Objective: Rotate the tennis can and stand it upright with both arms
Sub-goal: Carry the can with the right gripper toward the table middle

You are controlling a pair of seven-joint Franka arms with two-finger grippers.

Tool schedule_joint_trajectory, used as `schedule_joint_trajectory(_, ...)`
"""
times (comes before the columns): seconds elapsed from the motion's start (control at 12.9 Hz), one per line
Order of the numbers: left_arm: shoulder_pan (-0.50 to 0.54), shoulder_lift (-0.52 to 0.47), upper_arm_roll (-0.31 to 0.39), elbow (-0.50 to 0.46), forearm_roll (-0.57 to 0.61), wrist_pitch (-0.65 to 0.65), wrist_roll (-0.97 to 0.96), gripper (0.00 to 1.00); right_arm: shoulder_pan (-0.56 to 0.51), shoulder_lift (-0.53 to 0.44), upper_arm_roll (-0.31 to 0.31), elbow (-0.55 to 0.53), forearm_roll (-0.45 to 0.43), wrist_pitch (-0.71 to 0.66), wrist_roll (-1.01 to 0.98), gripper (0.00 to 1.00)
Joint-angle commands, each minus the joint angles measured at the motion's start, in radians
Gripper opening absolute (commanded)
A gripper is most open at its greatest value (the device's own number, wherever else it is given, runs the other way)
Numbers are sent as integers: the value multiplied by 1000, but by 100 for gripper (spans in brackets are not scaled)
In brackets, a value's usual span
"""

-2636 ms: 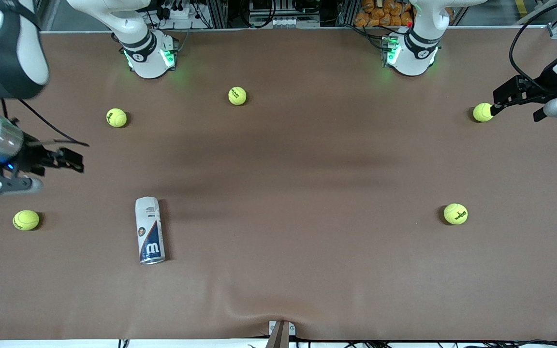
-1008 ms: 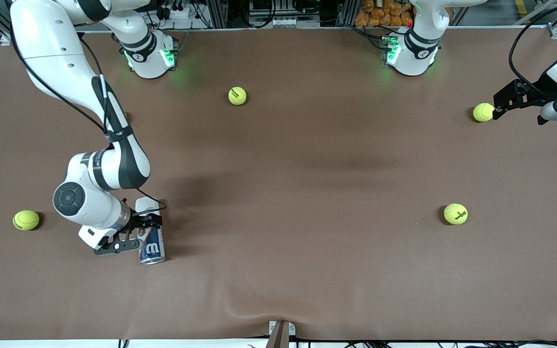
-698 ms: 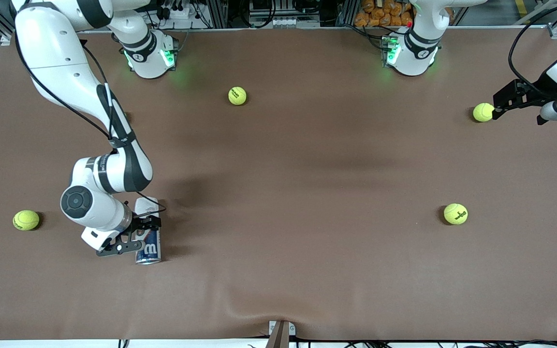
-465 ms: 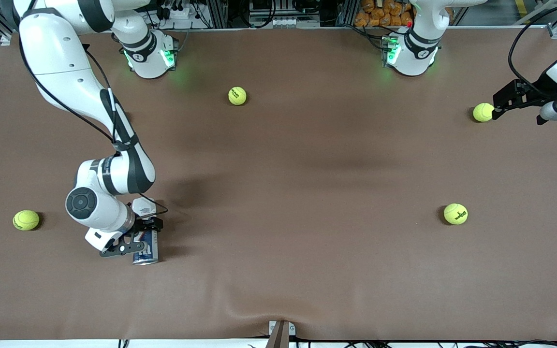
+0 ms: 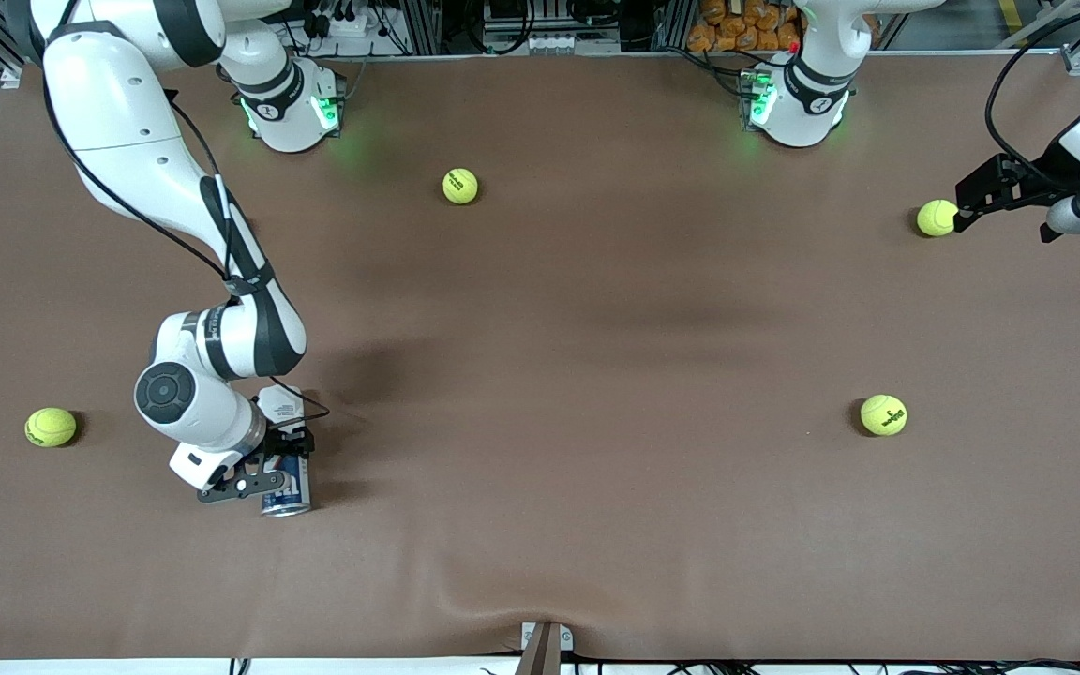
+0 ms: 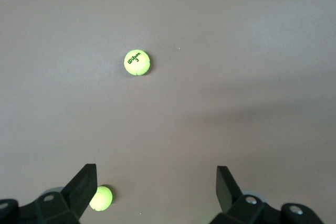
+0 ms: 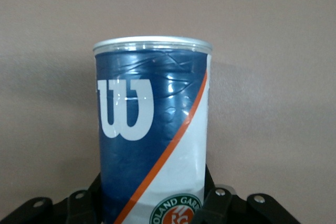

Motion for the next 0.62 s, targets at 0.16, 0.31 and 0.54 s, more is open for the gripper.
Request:
schedule_joint_trajectory(0.16,-2,-21,2,-24,-14,15,4,100,120,3,2,74,-194,0,-6,69)
schedule_joint_trajectory(0.31,-2,-16,2,-23,-14,17,2,100,189,3,5,83,-239,0,-11,70)
schedule_joint_trajectory(0.54,-2,-13,1,-23,-14,18,2,100,371,9,5,109,-249,3,-22,70)
